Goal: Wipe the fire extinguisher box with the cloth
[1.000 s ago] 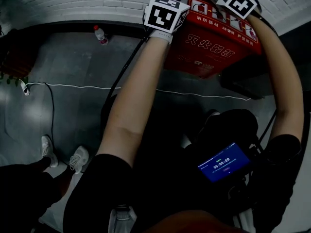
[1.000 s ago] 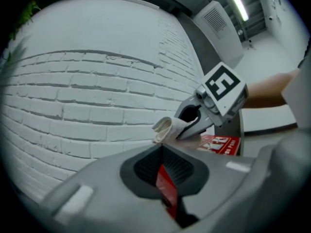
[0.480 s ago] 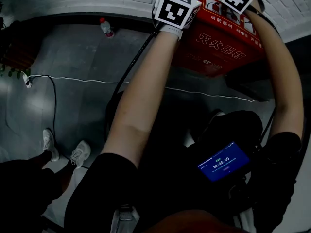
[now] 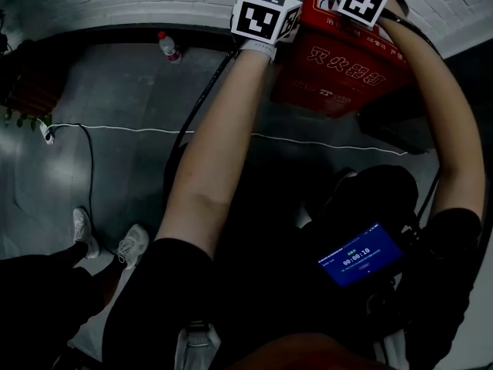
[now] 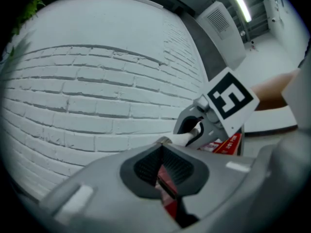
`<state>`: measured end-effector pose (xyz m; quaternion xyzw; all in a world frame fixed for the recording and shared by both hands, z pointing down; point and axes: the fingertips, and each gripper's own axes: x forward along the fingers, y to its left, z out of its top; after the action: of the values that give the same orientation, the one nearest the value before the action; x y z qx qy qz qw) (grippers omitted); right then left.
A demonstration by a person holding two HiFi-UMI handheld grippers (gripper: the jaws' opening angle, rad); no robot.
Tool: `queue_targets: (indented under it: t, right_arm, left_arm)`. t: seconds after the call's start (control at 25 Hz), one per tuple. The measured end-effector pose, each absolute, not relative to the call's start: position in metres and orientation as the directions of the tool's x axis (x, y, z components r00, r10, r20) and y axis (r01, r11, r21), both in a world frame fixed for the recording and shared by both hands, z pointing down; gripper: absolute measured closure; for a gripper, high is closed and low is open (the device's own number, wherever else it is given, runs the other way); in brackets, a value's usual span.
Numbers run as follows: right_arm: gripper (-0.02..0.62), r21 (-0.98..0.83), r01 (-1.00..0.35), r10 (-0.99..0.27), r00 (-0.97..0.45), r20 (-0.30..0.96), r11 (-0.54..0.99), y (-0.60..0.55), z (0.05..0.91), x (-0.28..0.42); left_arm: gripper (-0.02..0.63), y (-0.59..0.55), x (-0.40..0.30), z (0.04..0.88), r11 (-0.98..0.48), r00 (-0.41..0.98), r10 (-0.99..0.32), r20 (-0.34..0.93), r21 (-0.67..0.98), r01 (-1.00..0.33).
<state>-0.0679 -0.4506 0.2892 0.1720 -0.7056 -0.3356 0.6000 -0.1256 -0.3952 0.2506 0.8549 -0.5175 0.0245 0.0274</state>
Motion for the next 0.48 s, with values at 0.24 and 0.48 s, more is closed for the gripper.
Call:
queue_targets:
  t: [0.24,0.48]
  right_arm:
    - [0.503,0.633,0.207,-0.591,-0.233,0.772,0.746,-0.404,0.293,-0.073]
    - [0.502,0.611,0.253,-0.557,-0.256,0.79,0.75,-0.358,0.294,-0.077]
  left_arm:
    - [0.604,-0.381,-0.13,0.247,-0.458,0.458,-0.886,0.076,0.018,-0.889]
    - [0.604,-0.356,-0.125,0.239,-0.468,0.463,-0.881,0.091,-0.044,-0.882]
